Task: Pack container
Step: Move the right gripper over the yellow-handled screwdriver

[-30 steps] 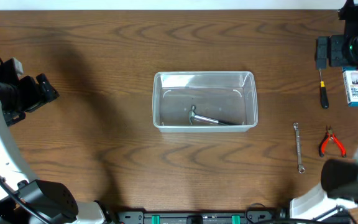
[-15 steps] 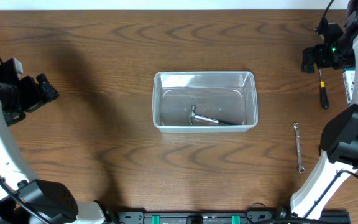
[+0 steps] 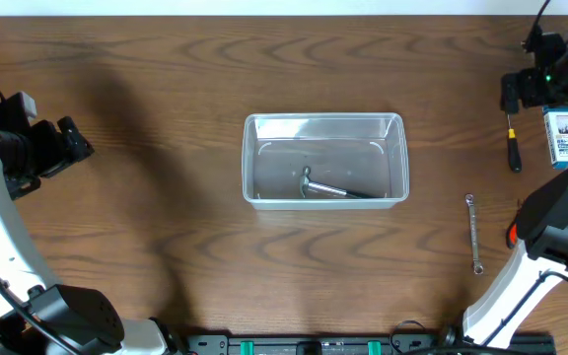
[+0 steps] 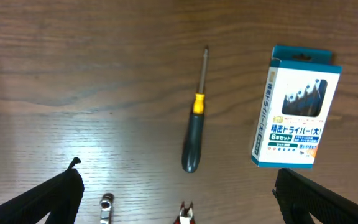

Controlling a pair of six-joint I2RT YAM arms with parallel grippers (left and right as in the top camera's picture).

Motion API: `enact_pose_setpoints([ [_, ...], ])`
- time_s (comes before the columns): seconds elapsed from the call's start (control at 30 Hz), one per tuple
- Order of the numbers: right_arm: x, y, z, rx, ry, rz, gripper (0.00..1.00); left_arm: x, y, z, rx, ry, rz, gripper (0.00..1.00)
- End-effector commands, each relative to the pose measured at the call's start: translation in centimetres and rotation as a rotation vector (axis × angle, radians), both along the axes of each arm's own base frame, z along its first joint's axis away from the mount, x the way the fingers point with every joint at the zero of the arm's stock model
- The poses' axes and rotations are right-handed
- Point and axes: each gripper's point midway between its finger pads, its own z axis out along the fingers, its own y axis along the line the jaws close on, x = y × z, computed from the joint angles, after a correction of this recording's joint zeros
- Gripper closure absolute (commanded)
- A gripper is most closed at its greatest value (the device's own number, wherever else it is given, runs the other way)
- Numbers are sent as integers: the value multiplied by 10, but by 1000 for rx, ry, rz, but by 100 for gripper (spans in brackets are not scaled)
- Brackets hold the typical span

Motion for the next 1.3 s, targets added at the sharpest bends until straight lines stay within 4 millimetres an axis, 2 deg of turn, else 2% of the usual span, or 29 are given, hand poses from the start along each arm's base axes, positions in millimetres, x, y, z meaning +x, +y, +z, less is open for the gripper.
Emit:
enact_pose_setpoints([
  [0.0,0,-8,-22,8,47,-17,1,0,-1,0,-5,-4,-12,2],
  [0.47,-8,-20,-100,47,210,-90,1,0,-1,0,-5,-3,-12,2],
  [0.6,-11,-26,-114,27,242,-137,1,0,-1,0,-5,-4,-12,2],
  [0.8,-10,-25,-124,38,252,-167,1,0,-1,0,-5,-3,-12,2],
  [1.0,-10,-28,-125,49,240,-201,1,0,-1,0,-5,-3,-12,2],
  [1.27,-11,-32,-125,108,223,-157,1,0,-1,0,-5,-3,-12,2],
])
